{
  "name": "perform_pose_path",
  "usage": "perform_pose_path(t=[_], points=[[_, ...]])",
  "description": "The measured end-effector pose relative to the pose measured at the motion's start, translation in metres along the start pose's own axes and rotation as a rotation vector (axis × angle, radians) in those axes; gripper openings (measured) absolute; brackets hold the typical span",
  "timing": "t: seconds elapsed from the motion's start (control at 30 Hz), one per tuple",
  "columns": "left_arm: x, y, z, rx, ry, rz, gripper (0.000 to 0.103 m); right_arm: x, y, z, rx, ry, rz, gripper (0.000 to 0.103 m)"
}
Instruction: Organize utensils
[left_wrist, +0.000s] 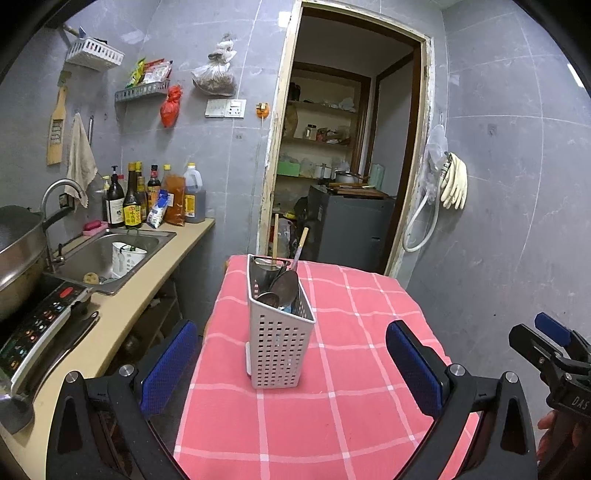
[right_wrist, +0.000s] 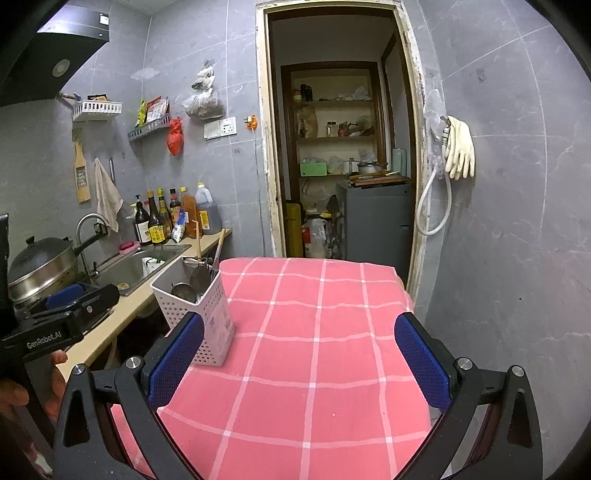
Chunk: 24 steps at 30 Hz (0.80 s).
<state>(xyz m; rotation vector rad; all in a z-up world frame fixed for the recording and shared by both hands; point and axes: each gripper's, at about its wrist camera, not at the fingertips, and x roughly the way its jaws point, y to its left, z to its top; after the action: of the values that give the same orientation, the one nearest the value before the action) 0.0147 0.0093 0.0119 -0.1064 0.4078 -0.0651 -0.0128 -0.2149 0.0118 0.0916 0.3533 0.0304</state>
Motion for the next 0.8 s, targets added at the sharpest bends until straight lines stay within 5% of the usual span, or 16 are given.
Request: perform_pose_path(t=[0.8], points=[[-0.015, -0.003, -0.012, 0.015, -0.006, -0.011, 0.103, 0.0, 0.002, -0.004, 0.001, 0.007, 0.001, 0.101]])
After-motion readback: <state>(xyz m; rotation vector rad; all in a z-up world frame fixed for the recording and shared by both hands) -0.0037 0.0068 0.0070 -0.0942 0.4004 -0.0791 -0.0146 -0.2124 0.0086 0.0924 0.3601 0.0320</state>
